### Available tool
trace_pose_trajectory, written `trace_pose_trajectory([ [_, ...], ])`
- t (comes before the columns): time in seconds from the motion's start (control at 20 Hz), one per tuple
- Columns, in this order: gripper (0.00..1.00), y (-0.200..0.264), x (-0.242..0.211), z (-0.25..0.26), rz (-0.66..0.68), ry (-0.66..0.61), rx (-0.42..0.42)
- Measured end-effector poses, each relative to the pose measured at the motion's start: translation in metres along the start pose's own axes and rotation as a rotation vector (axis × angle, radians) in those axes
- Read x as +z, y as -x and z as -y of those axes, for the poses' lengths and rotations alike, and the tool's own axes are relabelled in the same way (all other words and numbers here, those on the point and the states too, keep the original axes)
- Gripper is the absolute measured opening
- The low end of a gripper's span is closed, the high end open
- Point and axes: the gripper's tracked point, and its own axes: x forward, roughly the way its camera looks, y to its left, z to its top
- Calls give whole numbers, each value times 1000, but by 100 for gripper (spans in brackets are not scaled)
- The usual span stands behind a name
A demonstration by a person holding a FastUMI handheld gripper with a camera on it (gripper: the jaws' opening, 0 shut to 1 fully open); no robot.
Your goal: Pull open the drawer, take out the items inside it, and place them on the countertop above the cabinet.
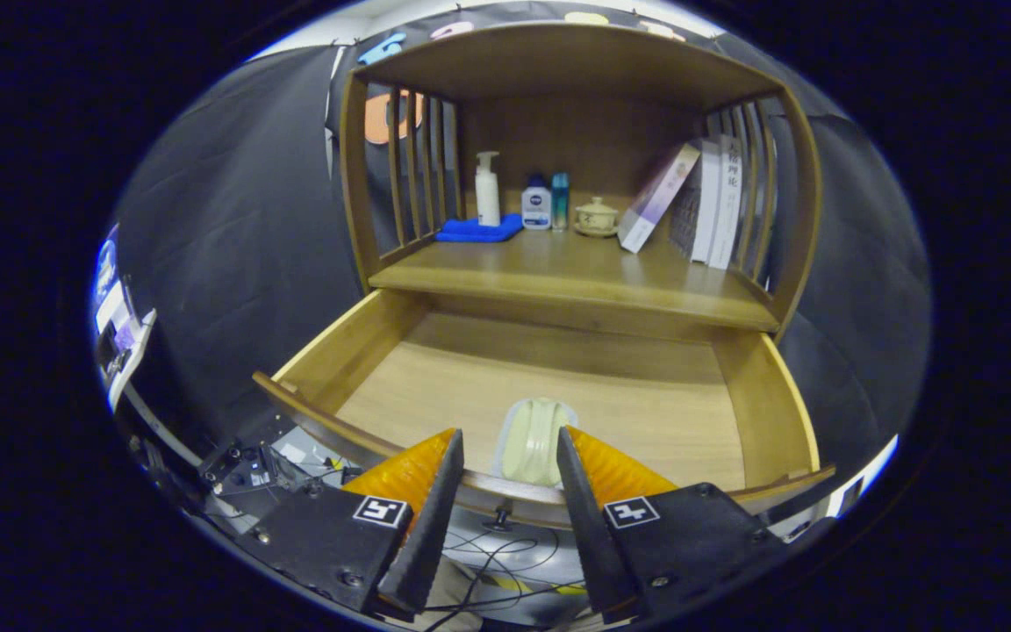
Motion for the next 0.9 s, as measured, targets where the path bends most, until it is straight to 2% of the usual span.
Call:
trace_pose_trajectory([
  [0.25, 68, -39, 3, 13, -108, -33, -4],
  [0.35, 67, -53, -7, 11, -192, -70, 28],
  [0.45, 64, -64, -14, 16, -253, -106, 31],
  [0.55, 61, -73, -15, 26, -271, -78, -3],
  [0.75, 60, -91, -16, 28, -308, -46, -17],
  [0.9, 54, -100, -13, 38, -310, -21, -55],
])
